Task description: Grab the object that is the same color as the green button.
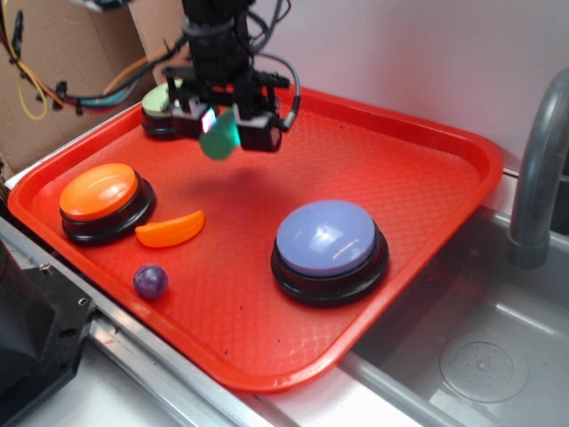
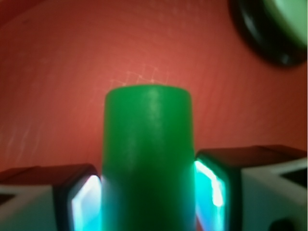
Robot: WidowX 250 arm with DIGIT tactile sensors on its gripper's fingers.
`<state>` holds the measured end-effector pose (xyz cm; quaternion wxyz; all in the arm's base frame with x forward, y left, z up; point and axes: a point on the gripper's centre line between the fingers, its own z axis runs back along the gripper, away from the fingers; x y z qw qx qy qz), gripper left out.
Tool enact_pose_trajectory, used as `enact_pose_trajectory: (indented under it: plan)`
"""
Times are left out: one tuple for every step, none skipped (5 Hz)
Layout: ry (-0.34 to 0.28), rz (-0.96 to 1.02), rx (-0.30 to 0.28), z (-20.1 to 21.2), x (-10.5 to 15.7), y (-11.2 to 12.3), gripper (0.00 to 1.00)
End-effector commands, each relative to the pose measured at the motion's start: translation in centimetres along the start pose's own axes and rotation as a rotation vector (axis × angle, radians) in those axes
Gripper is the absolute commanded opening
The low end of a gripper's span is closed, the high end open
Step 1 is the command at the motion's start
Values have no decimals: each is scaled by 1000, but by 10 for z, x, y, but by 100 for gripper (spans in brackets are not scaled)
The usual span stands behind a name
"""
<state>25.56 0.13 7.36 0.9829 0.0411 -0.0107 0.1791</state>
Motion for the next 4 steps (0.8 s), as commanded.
enact_pose_trajectory:
  plan:
    - [-108, -188, -124, 86, -12, 9, 0]
    - [-168, -194, -196, 124, -28, 16, 0]
    - [-174, -173, -249, 132, -33, 23, 0]
    - [-85, -115, -199, 108, -17, 24, 0]
